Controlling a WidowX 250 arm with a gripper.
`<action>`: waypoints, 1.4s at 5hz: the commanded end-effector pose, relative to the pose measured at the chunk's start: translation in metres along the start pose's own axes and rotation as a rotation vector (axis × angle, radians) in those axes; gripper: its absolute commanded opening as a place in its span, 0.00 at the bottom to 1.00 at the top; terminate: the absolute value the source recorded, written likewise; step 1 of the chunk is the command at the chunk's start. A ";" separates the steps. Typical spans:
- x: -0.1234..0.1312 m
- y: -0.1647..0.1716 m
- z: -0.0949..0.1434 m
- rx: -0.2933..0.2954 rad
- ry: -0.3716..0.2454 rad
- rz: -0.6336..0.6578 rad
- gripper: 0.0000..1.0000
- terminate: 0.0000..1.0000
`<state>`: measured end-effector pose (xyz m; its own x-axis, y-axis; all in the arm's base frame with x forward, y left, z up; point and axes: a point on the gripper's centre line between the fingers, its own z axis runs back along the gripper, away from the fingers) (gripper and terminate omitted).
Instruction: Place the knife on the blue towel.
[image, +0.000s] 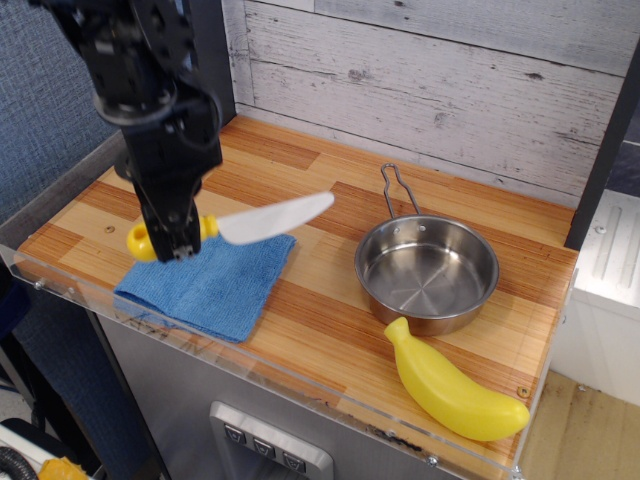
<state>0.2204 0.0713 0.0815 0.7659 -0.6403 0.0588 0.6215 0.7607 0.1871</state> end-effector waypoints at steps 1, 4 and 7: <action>-0.017 -0.005 -0.028 0.025 0.068 -0.022 0.00 0.00; -0.014 0.013 -0.059 0.035 0.123 -0.001 0.00 0.00; -0.012 0.014 -0.054 0.042 0.132 0.001 1.00 0.00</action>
<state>0.2331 0.0882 0.0165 0.7864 -0.6107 -0.0929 0.6159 0.7639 0.1927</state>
